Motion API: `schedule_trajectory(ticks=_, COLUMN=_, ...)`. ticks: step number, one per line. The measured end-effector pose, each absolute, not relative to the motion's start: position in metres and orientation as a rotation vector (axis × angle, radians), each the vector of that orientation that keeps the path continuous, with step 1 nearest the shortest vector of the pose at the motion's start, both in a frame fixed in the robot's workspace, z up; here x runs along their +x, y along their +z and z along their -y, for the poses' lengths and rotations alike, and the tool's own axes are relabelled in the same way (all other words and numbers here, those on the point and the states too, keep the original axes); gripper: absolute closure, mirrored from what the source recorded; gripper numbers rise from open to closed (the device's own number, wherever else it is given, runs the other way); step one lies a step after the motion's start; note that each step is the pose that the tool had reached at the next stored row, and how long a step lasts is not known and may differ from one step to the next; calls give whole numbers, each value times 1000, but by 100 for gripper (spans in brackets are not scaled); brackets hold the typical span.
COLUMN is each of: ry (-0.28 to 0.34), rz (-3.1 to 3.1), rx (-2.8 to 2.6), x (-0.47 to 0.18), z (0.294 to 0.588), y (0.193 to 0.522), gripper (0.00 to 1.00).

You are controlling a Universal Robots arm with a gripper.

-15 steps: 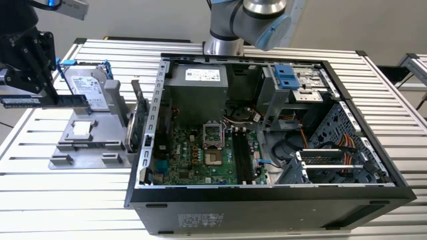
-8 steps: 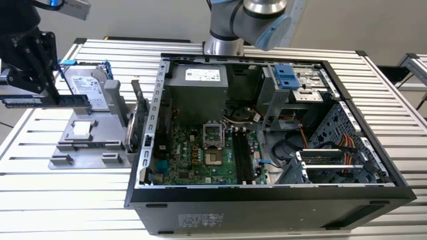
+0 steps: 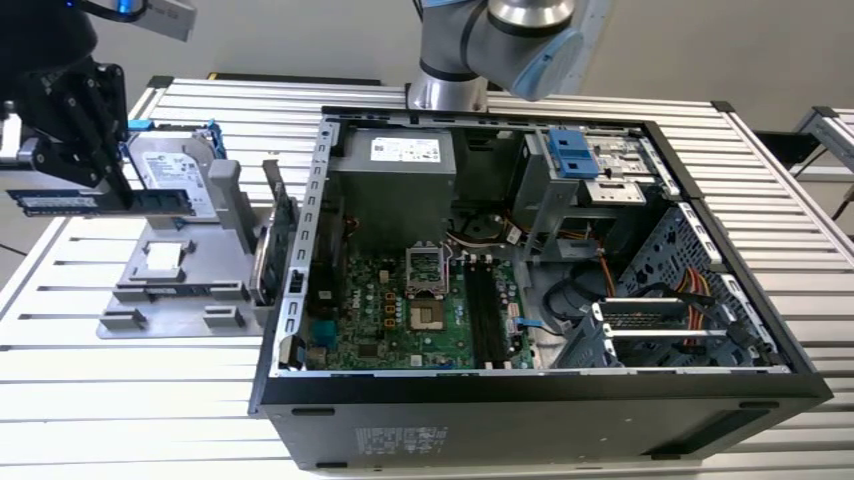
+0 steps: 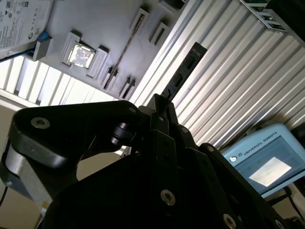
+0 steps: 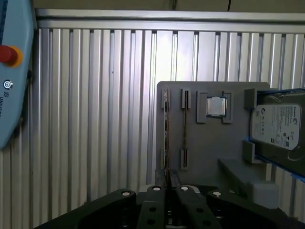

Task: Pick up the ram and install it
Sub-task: 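Pick up the ram and move it above insertion slot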

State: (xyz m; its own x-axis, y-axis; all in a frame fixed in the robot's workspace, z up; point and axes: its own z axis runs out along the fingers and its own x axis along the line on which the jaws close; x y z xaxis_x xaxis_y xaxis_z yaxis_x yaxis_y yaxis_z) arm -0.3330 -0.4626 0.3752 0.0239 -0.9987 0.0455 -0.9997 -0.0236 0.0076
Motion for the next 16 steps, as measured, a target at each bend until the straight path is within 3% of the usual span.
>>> schedule_trajectory(ticks=16, ry=42, rz=2169, rx=2221, x=-316, z=463, y=375, gripper=100)
